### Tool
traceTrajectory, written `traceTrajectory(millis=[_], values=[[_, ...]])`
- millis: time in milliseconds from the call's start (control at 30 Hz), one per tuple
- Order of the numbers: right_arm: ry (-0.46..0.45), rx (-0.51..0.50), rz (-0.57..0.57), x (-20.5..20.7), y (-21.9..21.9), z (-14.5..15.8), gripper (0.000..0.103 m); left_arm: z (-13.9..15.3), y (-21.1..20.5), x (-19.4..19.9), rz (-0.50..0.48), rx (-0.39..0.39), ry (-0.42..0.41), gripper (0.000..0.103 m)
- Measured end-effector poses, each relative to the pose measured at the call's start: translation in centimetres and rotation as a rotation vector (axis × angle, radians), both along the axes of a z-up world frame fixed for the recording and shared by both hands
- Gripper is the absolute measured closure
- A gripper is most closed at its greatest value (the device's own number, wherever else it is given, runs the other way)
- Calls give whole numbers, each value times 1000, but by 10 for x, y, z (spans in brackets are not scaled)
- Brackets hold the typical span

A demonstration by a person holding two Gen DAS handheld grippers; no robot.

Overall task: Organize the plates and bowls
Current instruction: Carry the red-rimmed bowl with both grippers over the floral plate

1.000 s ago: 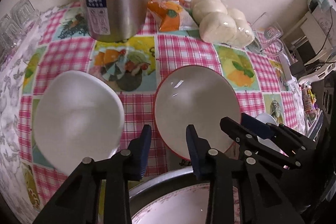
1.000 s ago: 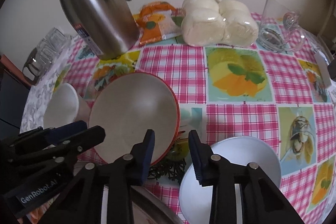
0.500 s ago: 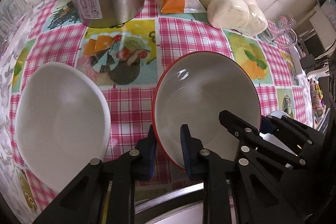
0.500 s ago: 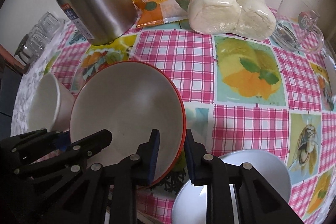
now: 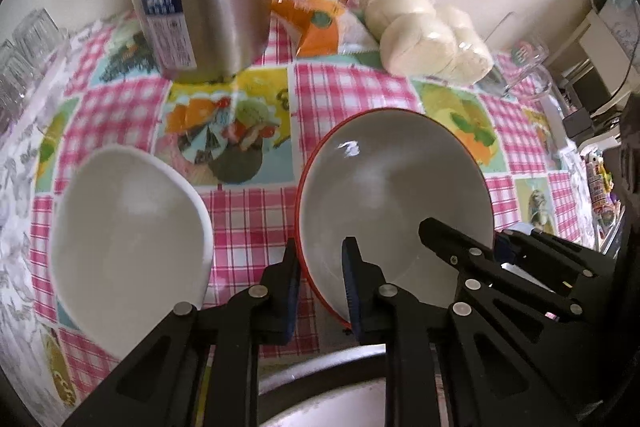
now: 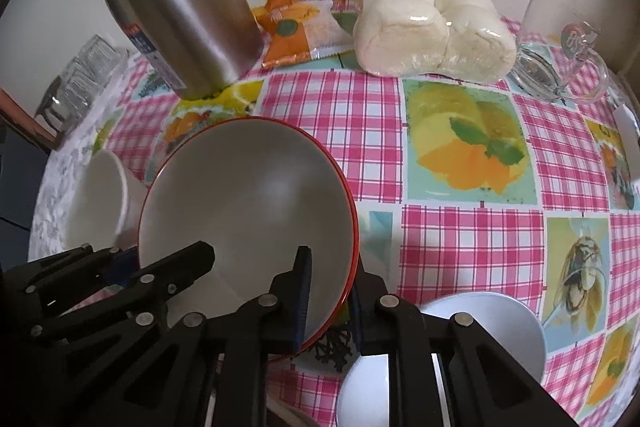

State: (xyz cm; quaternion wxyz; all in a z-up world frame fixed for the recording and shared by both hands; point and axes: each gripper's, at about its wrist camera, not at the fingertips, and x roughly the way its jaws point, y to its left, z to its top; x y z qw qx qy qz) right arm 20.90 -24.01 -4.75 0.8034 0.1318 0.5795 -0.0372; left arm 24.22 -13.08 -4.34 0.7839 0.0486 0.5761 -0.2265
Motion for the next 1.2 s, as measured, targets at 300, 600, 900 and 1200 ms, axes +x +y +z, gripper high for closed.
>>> traceTrajectory(millis=[300,600,900,1200], values=[[-103,26,-34,-29,-3,48,84,50,4,-31,-12,-11,-122,82],[-197,39,-63,-84,2,89,84,82,17,-85,19,-61,-179,82],[-241,69,-64,-138,27,97,84,88,40,-134,80,-88,-217,82],[-262,101,-74,-175,52,83,84,70,70,-170,143,-99,-212,82]])
